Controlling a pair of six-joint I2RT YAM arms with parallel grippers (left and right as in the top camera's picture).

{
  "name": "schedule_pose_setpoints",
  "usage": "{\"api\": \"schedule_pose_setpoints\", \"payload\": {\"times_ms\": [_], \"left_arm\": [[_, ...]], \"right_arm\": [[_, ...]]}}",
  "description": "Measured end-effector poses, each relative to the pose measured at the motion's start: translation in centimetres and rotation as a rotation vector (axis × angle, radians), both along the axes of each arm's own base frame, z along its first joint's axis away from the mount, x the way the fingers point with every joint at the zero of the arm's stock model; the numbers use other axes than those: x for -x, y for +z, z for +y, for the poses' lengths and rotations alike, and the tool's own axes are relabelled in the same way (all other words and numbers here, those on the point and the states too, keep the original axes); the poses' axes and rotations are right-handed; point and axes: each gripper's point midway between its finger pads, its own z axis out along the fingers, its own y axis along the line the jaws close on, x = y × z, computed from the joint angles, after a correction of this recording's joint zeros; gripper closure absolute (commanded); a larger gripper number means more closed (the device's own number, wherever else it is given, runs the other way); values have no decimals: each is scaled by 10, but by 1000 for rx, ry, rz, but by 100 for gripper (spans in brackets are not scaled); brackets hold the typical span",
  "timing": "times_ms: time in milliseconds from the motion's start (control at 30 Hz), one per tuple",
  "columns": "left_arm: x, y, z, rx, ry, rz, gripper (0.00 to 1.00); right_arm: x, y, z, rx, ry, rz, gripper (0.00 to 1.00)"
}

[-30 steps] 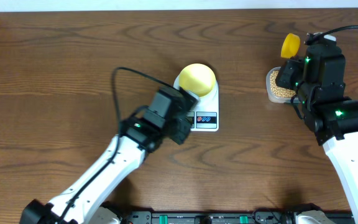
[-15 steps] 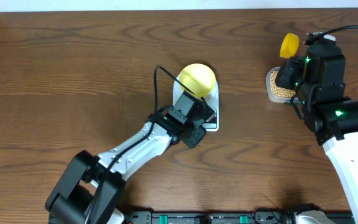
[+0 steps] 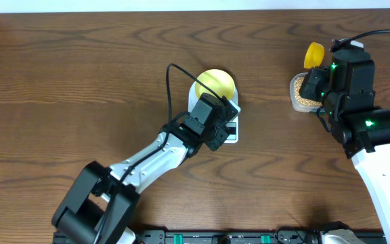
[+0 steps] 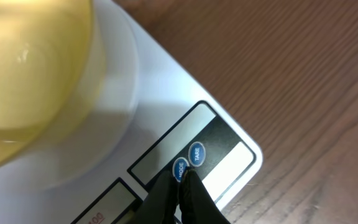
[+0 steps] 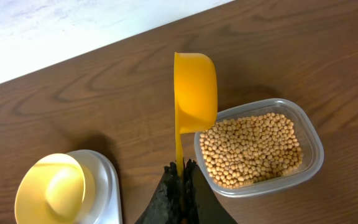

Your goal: Scoop item into bowl and weigh 50g on scale

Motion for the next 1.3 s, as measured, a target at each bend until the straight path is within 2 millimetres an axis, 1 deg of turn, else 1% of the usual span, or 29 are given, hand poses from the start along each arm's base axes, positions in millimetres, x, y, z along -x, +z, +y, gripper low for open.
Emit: {"api": "schedule_pose_setpoints", "payload": {"times_ms": [100, 200, 600, 700, 800, 1100, 1300], "left_arm": [[2, -14, 2, -24, 1, 28, 93], [2, -21, 3, -37, 4, 39, 93], [-1, -21, 6, -52, 18, 25, 93], [-2, -24, 8, -61, 34, 28, 93], [-2, -31, 9, -67, 47, 45, 93], [-6, -30, 6, -54, 52, 29, 93], [-9, -31, 12, -79, 71, 16, 93]], "right_arm": [[0, 0, 0, 0, 0, 0, 99], [0, 0, 0, 0, 0, 0, 99], [0, 0, 0, 0, 0, 0, 99], [0, 0, 0, 0, 0, 0, 99], [0, 0, 0, 0, 0, 0, 99], [0, 0, 0, 0, 0, 0, 99], [0, 0, 0, 0, 0, 0, 99]]}}
